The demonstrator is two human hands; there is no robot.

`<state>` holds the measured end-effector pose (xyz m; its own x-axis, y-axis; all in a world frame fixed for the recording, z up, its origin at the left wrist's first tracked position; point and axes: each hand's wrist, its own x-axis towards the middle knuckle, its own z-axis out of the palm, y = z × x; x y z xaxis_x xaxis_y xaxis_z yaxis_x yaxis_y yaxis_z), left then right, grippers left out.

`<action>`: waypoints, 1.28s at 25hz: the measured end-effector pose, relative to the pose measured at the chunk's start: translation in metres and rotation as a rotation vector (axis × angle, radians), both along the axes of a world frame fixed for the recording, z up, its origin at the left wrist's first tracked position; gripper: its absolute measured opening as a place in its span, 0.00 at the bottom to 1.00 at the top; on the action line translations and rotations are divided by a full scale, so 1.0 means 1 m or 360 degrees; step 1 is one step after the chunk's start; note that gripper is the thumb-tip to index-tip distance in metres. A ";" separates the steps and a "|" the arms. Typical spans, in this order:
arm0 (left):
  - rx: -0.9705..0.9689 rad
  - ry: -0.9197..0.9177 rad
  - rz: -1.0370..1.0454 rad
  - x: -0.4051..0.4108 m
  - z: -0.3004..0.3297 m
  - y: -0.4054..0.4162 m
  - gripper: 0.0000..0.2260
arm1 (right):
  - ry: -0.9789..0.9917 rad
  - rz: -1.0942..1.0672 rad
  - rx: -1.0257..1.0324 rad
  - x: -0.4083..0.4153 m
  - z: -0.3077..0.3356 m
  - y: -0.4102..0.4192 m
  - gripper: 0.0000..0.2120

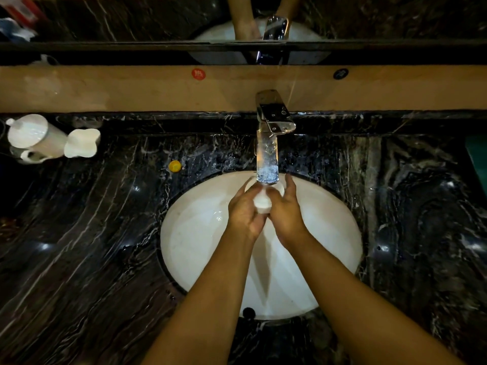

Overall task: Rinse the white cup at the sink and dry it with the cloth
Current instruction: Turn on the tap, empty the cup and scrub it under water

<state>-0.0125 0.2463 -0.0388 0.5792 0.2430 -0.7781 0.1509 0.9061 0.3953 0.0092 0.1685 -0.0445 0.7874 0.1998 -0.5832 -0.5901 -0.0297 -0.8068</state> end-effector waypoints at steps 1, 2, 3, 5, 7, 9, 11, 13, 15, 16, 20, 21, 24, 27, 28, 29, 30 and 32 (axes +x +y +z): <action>0.0048 0.0015 0.0013 0.000 -0.002 0.001 0.18 | 0.0100 -0.0078 0.0059 0.006 0.000 0.001 0.22; 0.0106 0.0040 0.0005 -0.001 -0.003 0.003 0.17 | 0.0146 -0.0105 0.0042 0.011 0.000 0.000 0.17; 0.0183 0.0078 -0.0029 -0.003 -0.004 0.004 0.16 | 0.0173 -0.0109 -0.0012 0.016 0.000 0.000 0.13; 0.0348 0.0148 -0.0073 -0.006 -0.007 0.002 0.13 | 0.0203 -0.0032 -0.0127 0.022 0.002 0.002 0.13; 0.0453 0.0199 0.0015 -0.004 -0.010 0.001 0.07 | 0.0161 0.0062 -0.0044 0.019 0.001 0.006 0.15; 0.0477 0.0206 0.0112 0.003 -0.011 0.003 0.07 | 0.0096 0.0110 0.0128 0.010 0.001 0.007 0.17; 0.0458 0.0167 0.0039 0.009 -0.012 0.005 0.12 | 0.0023 0.0084 0.0194 0.006 0.001 0.005 0.18; 0.0394 0.0024 -0.0162 0.006 -0.007 0.003 0.14 | -0.0032 -0.0074 0.0097 0.009 0.002 0.002 0.13; 0.0281 -0.0213 -0.0307 -0.001 0.001 0.000 0.21 | 0.0038 -0.0291 0.0098 0.019 0.004 0.000 0.07; 0.0239 -0.0303 -0.0334 -0.003 0.002 0.001 0.24 | 0.0108 -0.0364 0.0147 0.023 0.005 -0.001 0.07; 0.0366 -0.0144 -0.0174 0.000 -0.001 0.004 0.18 | 0.0296 -0.0317 0.0388 0.021 0.009 -0.006 0.15; 0.0446 -0.0015 -0.0123 0.002 -0.003 0.004 0.13 | 0.0310 -0.0261 0.0461 0.017 0.008 -0.009 0.14; 0.0561 0.0267 -0.0095 0.006 -0.010 0.005 0.04 | 0.0267 -0.0064 0.0628 0.005 0.004 -0.010 0.14; 0.0559 0.0462 -0.0296 0.012 -0.016 0.008 0.14 | 0.0111 0.0003 0.0435 -0.006 -0.001 -0.002 0.12; 0.0557 0.0526 -0.0386 0.014 -0.015 0.009 0.16 | 0.0038 0.0009 0.0278 -0.009 -0.002 0.002 0.11; 0.0545 0.0563 -0.0473 0.014 -0.015 0.009 0.17 | -0.0031 0.0013 0.0130 -0.011 -0.002 0.005 0.11; 0.0503 0.0561 -0.0541 0.014 -0.014 0.009 0.18 | -0.0086 0.0018 0.0014 -0.013 -0.002 0.009 0.12; 0.0436 0.0466 -0.0637 0.013 -0.012 0.010 0.25 | -0.0153 0.0019 -0.0121 -0.014 -0.003 0.016 0.13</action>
<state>0.0002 0.2561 -0.0510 0.4375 0.2644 -0.8595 0.6003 0.6258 0.4981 -0.0046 0.1847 -0.0475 0.8383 0.1679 -0.5188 -0.5092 -0.0995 -0.8549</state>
